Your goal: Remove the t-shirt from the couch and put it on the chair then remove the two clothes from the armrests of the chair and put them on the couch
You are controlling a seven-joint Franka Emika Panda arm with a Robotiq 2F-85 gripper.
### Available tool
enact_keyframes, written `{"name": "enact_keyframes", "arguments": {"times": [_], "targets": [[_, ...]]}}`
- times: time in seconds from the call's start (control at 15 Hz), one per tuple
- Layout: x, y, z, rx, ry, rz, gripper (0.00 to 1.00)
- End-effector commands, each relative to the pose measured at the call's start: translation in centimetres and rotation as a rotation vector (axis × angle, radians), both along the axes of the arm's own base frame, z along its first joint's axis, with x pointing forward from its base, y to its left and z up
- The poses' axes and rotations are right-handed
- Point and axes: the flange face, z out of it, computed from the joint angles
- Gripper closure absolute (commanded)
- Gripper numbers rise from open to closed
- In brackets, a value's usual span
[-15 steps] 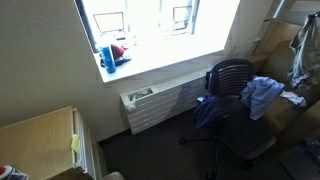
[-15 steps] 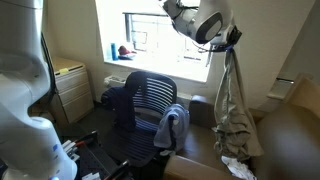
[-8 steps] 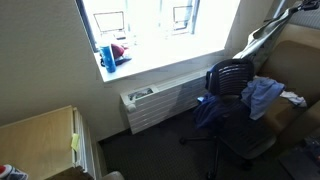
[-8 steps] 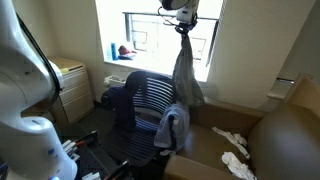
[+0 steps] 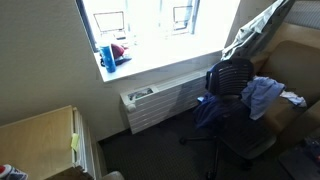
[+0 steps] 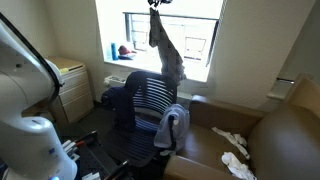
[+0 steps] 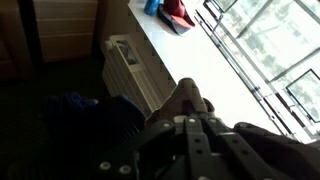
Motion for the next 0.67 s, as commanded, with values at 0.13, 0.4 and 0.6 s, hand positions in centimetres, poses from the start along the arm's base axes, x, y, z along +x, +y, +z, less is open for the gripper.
{"name": "enact_keyframes", "arguments": {"times": [0.13, 0.4, 0.6], "targets": [[-8.8, 1.2, 3.7, 0.102, 0.096, 0.288, 1.0], [-9.1, -3.1, -0.9, 0.057, 0.359, 0.279, 1.0], [-7.3, -4.9, -8.8, -0.102, 0.495, 0.24, 1.0]]}}
